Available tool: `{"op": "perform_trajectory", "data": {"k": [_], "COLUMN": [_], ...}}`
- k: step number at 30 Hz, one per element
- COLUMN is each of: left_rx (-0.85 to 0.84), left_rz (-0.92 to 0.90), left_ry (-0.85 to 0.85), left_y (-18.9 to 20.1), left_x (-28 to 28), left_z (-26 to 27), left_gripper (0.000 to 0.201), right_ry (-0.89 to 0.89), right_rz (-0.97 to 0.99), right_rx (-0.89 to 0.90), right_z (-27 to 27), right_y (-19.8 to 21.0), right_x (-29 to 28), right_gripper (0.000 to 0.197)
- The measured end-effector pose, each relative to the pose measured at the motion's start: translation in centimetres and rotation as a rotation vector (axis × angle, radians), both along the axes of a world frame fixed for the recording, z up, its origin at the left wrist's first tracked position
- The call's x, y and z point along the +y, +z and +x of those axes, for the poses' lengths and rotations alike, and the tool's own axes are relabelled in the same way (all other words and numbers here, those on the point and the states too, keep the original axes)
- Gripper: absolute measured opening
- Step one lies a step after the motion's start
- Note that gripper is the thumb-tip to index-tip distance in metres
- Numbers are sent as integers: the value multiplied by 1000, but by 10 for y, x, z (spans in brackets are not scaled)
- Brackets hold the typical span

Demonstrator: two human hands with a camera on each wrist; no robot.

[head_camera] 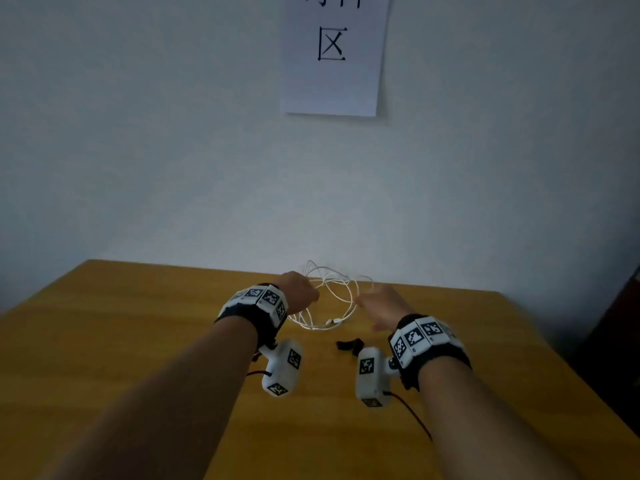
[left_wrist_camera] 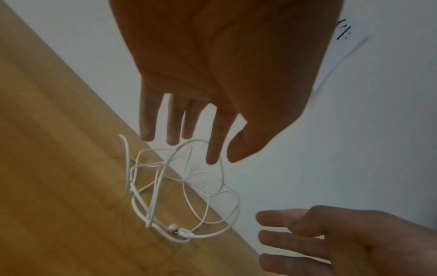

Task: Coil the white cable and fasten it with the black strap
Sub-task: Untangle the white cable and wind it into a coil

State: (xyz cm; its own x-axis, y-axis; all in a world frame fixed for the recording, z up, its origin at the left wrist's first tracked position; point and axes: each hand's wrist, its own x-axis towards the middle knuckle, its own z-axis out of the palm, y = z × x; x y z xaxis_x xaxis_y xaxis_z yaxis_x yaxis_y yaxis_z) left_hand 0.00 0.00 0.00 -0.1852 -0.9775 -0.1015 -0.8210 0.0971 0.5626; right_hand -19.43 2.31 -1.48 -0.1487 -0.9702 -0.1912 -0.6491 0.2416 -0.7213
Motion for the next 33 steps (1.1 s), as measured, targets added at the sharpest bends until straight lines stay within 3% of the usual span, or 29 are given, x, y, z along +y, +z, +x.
{"op": "perform_trajectory", "data": {"k": [6,13,18,23,28,30,33], "left_rx": [-14,172,86,8,-46,-34,52], "left_rz": [-15,-87,-194,-235,-136,-110,-252], "left_ry": [20,119,237,340,329,296,273], "left_y": [-26,-25,-16,-7,0,3,15], "left_x": [-31,-39,-36,-26,-10,-4,6], "left_z": [-1,10,23,46,68,73,73], "left_gripper": [13,32,40,44,53,48,29], "right_ry": [39,31,26,25,87,144,203], "right_rz": [38,-75,-285,-404,-432,-450,-435], "right_rx": [20,-38,-132,-188,-138,-109,-48], "right_z": [-2,-3,-5,-2,12,22,39], "right_y": [-27,-44,-29,-12,5,13,20], "right_x": [-31,-45,-34,-23,-5,3,12], "right_gripper": [35,34,40,27,11,11,14]}}
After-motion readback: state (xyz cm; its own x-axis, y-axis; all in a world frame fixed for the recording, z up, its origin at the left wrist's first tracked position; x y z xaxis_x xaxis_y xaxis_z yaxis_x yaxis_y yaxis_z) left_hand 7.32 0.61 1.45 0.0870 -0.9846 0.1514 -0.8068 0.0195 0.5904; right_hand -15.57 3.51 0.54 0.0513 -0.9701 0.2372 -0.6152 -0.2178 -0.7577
